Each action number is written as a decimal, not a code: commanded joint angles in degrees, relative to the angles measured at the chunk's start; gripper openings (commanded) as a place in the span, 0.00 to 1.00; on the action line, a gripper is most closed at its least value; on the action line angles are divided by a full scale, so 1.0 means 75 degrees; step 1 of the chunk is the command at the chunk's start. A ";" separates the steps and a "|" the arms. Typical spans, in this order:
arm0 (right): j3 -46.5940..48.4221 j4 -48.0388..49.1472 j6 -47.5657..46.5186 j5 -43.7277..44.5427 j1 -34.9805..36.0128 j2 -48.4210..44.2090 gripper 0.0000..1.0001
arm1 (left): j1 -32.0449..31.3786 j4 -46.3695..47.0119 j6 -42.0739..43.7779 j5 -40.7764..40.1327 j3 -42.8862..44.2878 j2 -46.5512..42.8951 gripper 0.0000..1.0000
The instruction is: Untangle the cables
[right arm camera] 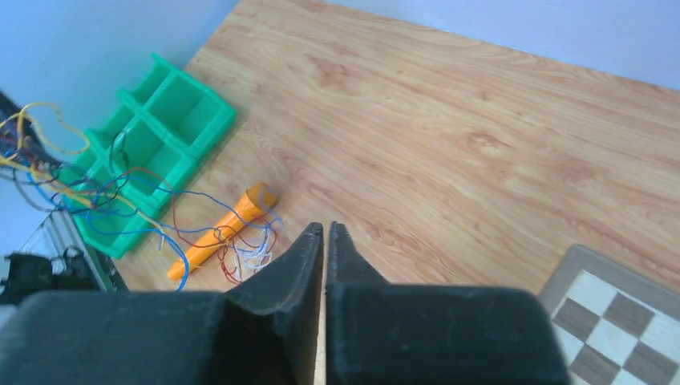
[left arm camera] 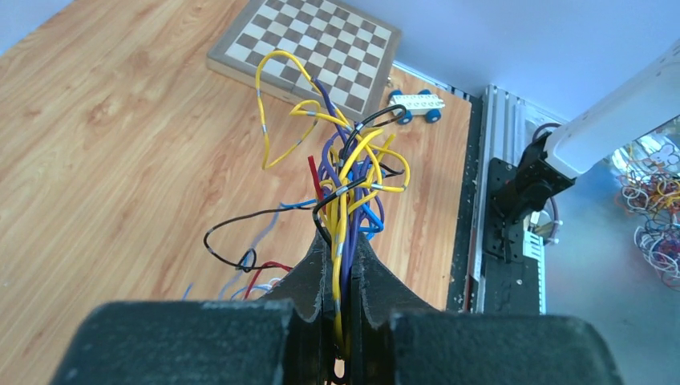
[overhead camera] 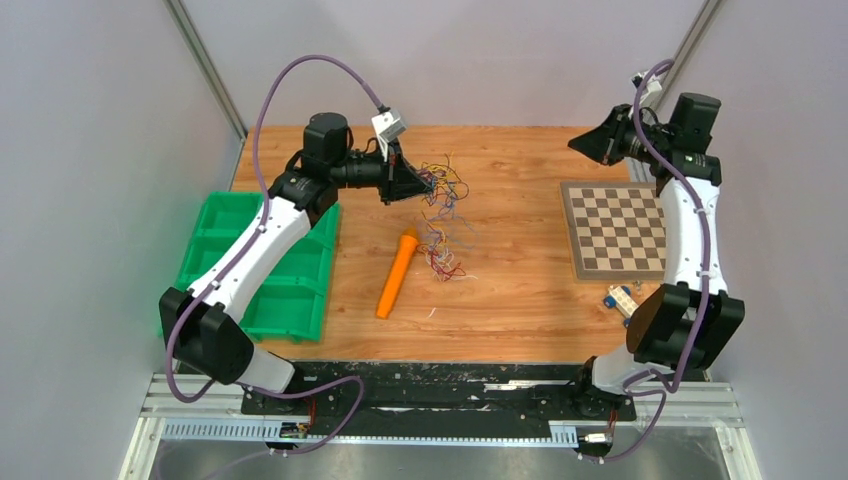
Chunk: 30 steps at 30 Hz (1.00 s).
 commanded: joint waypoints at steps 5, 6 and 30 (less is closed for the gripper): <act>-0.0429 0.0048 -0.0756 -0.0763 0.2177 -0.0777 1.00 | -0.0165 0.0517 -0.1174 0.0519 0.0996 0.0653 0.09; -0.0563 0.0068 -0.0873 -0.0548 0.2616 -0.0886 1.00 | -0.0203 0.0572 -0.1319 0.0607 0.1111 0.0765 0.10; -0.0579 0.0942 0.0051 -0.0611 0.4325 -0.1228 0.00 | -0.0264 0.4048 -0.1580 0.0150 -0.1199 0.0199 1.00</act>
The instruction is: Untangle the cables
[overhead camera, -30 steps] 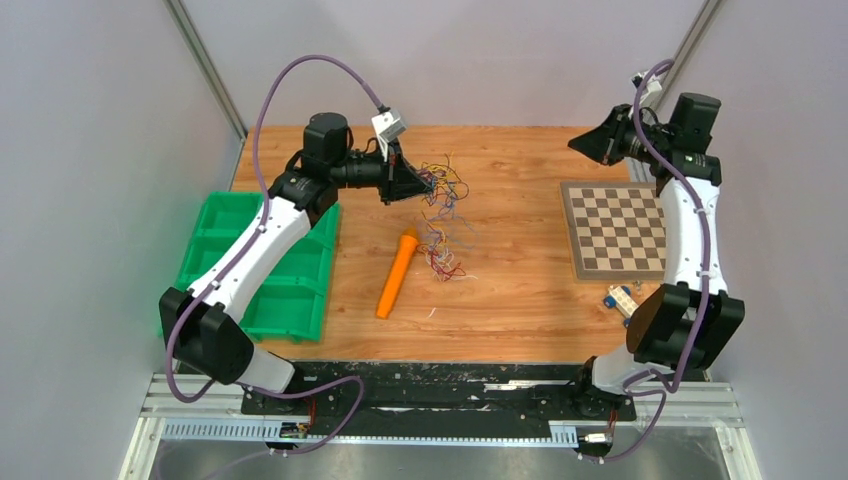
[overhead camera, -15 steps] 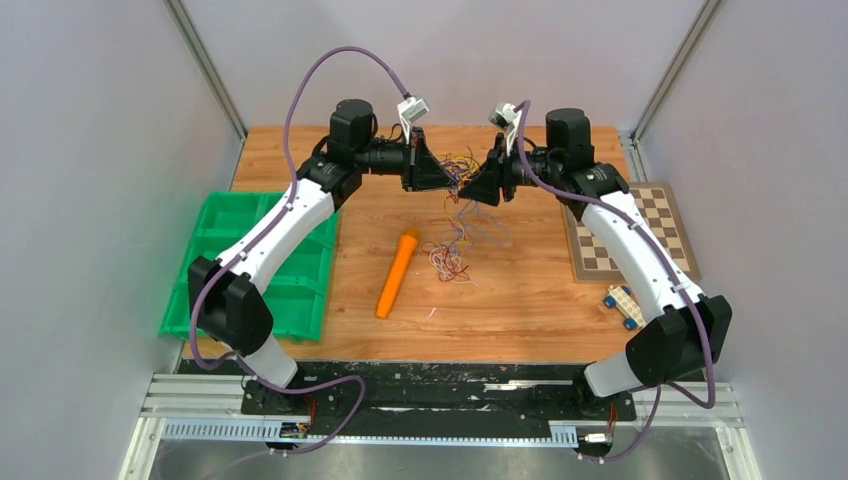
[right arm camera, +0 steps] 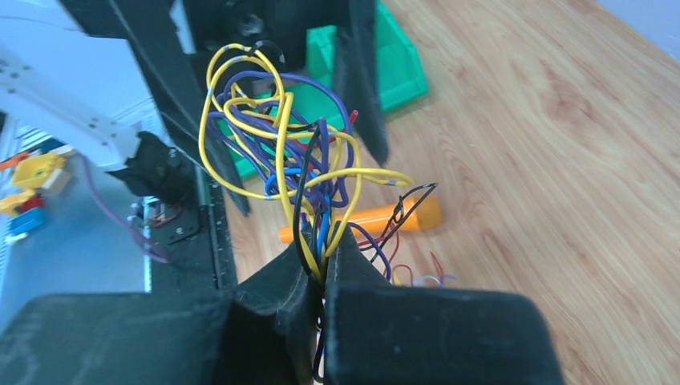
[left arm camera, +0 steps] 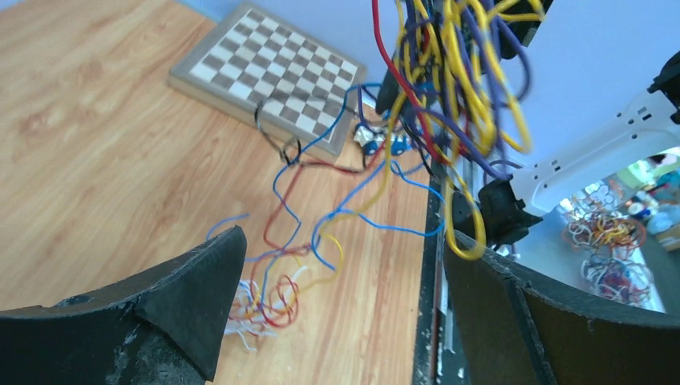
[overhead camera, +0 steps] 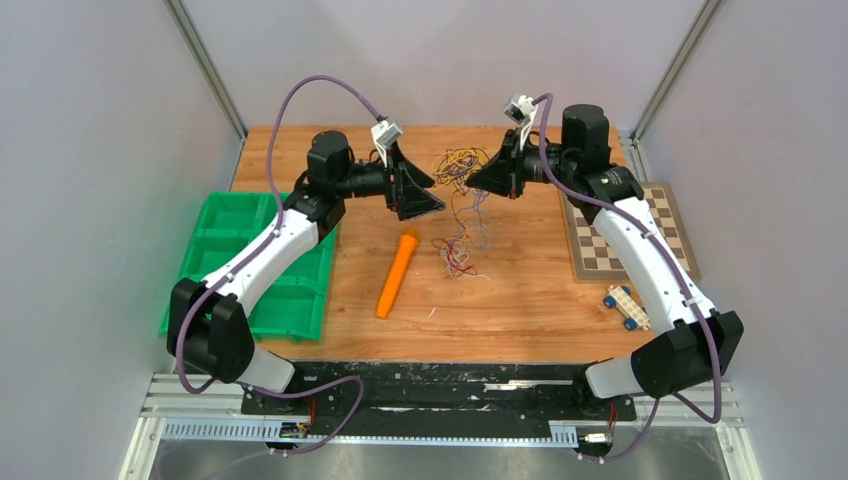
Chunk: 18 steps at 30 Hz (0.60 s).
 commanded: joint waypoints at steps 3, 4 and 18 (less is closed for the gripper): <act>0.0251 0.0600 0.0749 -0.1609 -0.0006 -0.0263 0.00 | -0.0633 0.1230 0.0946 -0.0230 0.0667 0.0542 1.00; 0.0267 0.0625 0.0765 -0.1676 -0.0015 -0.0248 0.00 | -0.0757 0.1219 0.1088 -0.0253 0.0839 0.0732 1.00; 0.0264 -0.0305 -0.0973 0.0946 -0.2954 0.0081 0.00 | -0.0172 0.0087 0.0430 0.0577 0.1586 -0.0257 0.00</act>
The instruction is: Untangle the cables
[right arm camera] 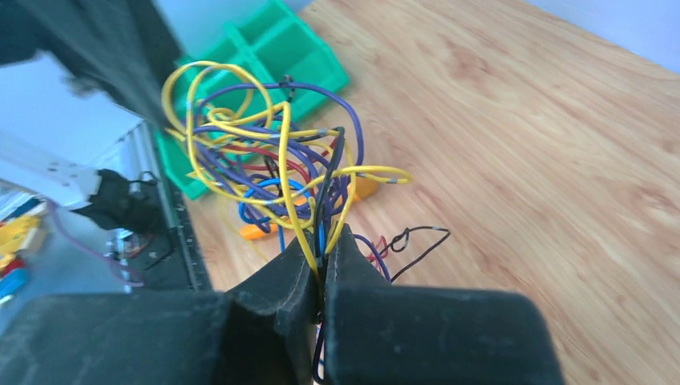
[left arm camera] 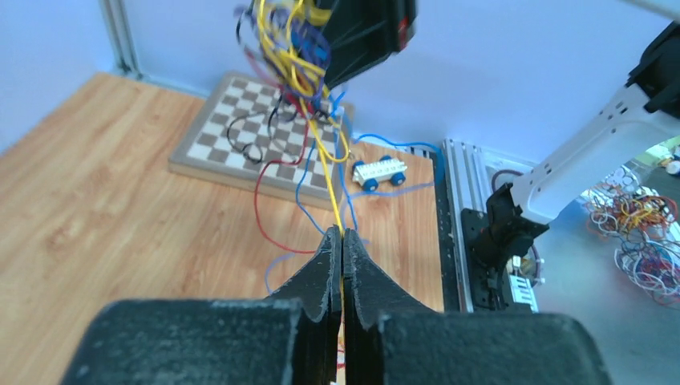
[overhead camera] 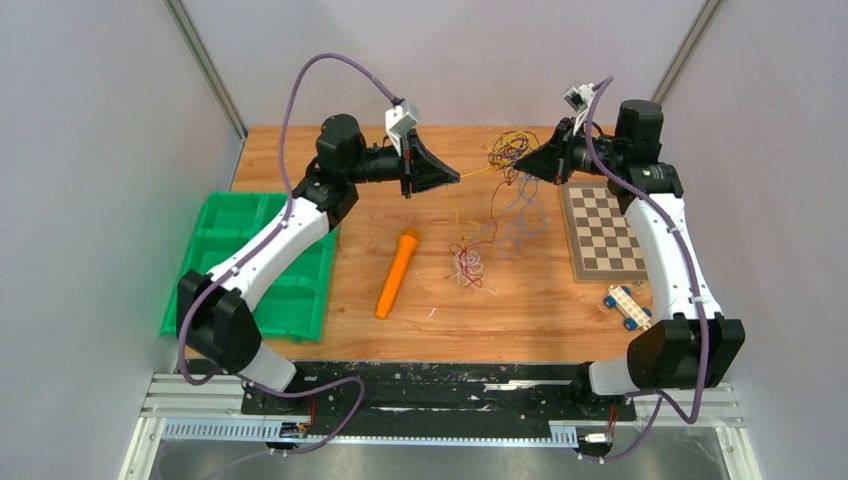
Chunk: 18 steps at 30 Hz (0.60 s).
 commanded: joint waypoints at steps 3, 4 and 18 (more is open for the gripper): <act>-0.0001 -0.0131 -0.1776 0.2671 -0.0939 0.0367 0.01 | 0.0611 -0.0720 -0.0321 0.0283 0.0889 -0.1194 0.00; -0.0068 -0.0172 -0.1930 0.2832 -0.0944 0.0453 0.02 | 0.0659 -0.0725 -0.0377 0.0213 0.0994 -0.1214 0.00; -0.0058 -0.0281 -0.1500 0.0402 -0.0933 0.0640 0.00 | 0.0940 -0.2877 0.0614 -0.0471 0.2531 -0.0881 0.89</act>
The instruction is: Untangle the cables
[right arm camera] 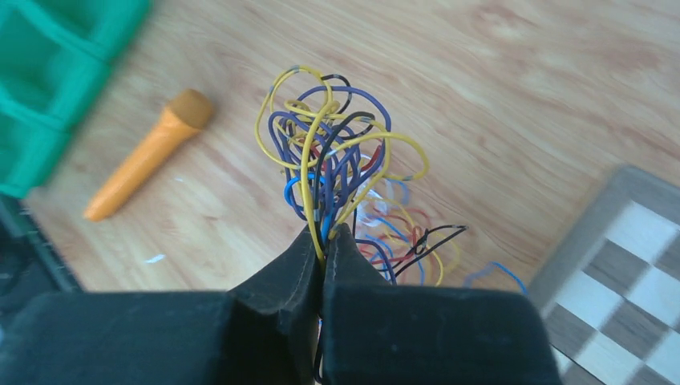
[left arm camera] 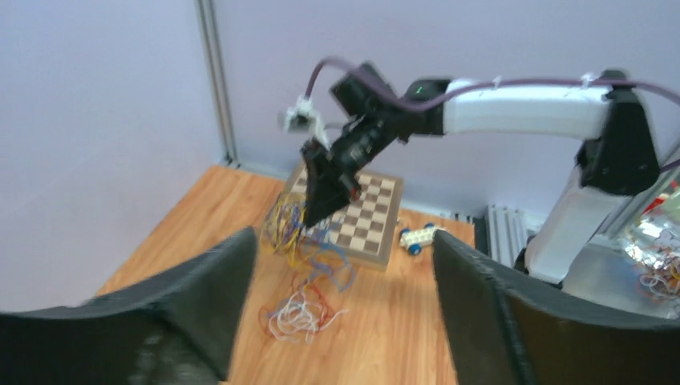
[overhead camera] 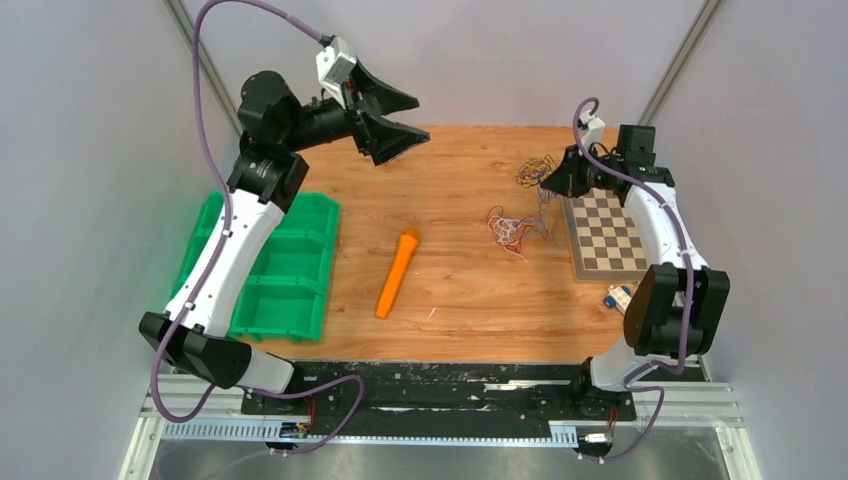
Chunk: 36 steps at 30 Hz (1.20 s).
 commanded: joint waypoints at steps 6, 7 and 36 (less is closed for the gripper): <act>0.1400 0.0276 0.1097 -0.4323 0.0155 -0.1536 0.05 | -0.0114 -0.3685 0.3247 -0.0365 -0.0483 -0.0285 1.00; 0.1340 0.0289 0.1101 -0.4551 0.0206 -0.1624 0.07 | -0.0138 -0.3692 0.3604 -0.0463 -0.0608 -0.0361 1.00; -0.0109 0.0133 -0.0740 0.0672 0.2882 -0.0655 0.04 | -0.2026 -0.0697 0.1869 0.0655 -0.1781 -0.0047 0.00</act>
